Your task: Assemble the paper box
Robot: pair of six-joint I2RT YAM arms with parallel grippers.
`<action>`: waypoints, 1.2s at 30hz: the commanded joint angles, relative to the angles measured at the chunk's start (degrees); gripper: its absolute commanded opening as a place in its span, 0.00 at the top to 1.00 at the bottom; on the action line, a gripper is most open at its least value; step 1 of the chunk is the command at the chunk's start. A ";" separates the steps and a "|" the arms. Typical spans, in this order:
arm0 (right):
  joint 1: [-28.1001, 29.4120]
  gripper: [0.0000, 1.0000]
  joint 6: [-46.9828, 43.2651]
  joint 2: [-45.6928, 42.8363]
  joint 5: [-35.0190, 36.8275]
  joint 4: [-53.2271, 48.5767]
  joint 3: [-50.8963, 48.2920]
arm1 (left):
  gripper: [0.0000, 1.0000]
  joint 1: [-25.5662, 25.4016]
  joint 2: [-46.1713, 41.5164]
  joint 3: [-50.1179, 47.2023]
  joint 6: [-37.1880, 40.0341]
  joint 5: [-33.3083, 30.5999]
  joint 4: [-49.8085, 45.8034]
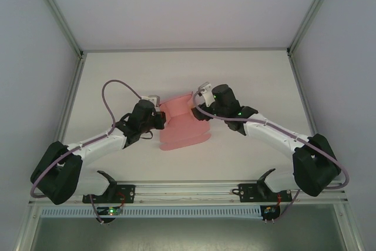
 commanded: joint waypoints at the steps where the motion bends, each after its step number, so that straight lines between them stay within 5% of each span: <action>1: -1.10 0.36 4.19 1.73 -14.16 4.57 -1.95 | 1.00 -1.08 1.62 5.43 -1.24 5.21 0.36; 9: -5.69 0.42 0.82 5.98 -33.99 8.44 -5.22 | 1.00 -0.88 2.80 4.97 -1.16 6.00 1.59; 36: -8.45 0.31 -1.38 9.84 -40.59 9.23 -4.39 | 1.00 -0.72 8.33 8.76 -1.19 5.42 -2.78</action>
